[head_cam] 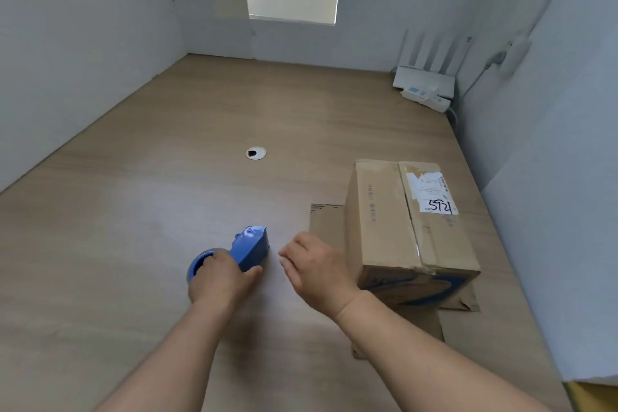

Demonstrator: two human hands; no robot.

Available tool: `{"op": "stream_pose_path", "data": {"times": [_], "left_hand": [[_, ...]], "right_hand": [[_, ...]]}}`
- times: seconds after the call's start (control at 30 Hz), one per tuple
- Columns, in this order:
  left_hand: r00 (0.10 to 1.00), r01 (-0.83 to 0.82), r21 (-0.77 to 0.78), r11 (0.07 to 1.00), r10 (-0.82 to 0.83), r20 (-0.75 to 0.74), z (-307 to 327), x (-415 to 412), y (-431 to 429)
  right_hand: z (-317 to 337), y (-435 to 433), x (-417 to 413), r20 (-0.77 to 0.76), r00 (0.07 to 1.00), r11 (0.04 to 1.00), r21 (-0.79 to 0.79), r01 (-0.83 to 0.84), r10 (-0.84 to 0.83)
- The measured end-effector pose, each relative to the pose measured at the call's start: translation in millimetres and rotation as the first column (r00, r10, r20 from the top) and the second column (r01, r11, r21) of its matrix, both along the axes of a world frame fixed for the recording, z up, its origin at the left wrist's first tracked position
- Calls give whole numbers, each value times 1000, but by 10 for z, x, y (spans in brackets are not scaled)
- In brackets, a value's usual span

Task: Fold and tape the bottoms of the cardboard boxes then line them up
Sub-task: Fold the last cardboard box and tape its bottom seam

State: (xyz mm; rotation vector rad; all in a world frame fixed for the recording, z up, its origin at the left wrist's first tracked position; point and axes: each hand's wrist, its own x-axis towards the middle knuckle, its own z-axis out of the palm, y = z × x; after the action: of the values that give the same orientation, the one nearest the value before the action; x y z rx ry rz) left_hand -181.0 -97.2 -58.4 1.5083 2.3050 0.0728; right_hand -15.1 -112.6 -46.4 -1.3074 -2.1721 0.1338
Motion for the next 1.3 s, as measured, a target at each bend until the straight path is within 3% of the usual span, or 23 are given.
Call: {"op": "stream_pose_path", "data": {"times": [0.17, 0.33, 0.5, 0.63, 0.73, 0.83, 1.2, 1.3], "left_hand": [[998, 41, -48, 998, -43, -46, -59, -156, 137], [980, 157, 16, 987, -158, 123, 15, -361, 79], [849, 269, 215, 939, -336, 407, 316, -485, -269], [773, 344, 297, 891, -448, 449, 547, -384, -435], [735, 393, 324, 861, -506, 452, 679, -275, -509], [706, 430, 331, 840, -542, 456, 807, -196, -558], [541, 561, 242, 792, -572, 616, 1152, 257, -496], [509, 582, 213, 785, -556, 657, 1259, 363, -433]], "right_hand": [[-172, 36, -61, 34, 997, 994, -81, 73, -71], [-60, -5, -43, -53, 993, 977, -192, 91, -103], [347, -105, 127, -296, 930, 935, -338, 110, -217], [611, -165, 245, -454, 847, 886, -462, 41, -276], [723, -184, 324, -435, 868, 853, -521, -27, -238], [807, -206, 457, -424, 885, 853, -519, -64, -192], [1052, -498, 986, -750, 636, 886, -406, -222, -184], [1092, -566, 1131, -750, 626, 897, -405, -177, -215]]}}
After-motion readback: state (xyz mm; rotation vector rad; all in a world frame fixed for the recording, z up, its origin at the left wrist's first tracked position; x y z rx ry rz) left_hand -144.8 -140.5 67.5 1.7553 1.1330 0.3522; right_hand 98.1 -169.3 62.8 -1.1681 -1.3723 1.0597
